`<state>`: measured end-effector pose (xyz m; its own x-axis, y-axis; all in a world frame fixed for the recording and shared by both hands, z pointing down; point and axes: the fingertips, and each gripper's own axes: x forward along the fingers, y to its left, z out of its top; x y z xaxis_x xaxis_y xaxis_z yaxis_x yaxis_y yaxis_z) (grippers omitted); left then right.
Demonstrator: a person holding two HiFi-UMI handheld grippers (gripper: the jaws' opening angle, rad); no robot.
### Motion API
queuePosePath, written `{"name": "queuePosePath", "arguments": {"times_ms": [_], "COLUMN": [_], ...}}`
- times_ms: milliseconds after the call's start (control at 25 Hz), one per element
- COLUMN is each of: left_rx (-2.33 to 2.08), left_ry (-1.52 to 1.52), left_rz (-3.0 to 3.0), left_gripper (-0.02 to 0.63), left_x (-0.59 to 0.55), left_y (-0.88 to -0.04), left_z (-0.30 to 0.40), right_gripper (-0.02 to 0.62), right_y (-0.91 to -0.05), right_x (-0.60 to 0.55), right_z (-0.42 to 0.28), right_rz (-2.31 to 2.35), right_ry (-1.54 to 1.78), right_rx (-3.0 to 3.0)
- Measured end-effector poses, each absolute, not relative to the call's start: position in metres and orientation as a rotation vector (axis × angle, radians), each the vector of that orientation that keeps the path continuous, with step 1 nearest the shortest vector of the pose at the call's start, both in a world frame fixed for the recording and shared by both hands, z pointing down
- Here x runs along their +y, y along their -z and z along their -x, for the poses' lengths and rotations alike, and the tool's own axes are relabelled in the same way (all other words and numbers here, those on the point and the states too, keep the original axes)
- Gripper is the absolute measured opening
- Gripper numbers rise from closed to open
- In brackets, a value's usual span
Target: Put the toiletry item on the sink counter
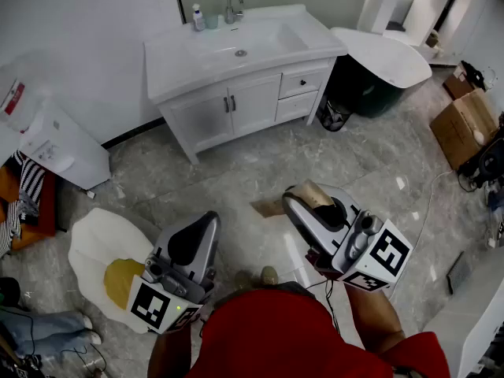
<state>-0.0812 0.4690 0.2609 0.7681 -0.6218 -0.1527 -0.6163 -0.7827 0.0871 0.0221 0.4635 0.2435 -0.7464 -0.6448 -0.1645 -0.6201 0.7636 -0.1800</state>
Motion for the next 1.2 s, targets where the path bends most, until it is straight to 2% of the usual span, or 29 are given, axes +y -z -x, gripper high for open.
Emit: {"name": "queuePosePath", "arguments": {"times_ms": [600,1200], "left_rx": [-1.066,-1.113], "left_ry": [0.286,0.316], "left_rz": [-2.901,-2.925], "left_gripper": [0.017,0.017], "left_x": [0.458,0.421], "left_y": [-0.259,-0.244], "left_z": [0.072,0.049], "right_gripper": [0.041,0.041], "right_y": [-0.242,-0.229], "right_x": [0.452,0.413], "right_z": [-0.035,-0.07], "right_rz": [0.963,0.945], "right_ry": [0.208,0.111], "right_rx": [2.71,2.739]}}
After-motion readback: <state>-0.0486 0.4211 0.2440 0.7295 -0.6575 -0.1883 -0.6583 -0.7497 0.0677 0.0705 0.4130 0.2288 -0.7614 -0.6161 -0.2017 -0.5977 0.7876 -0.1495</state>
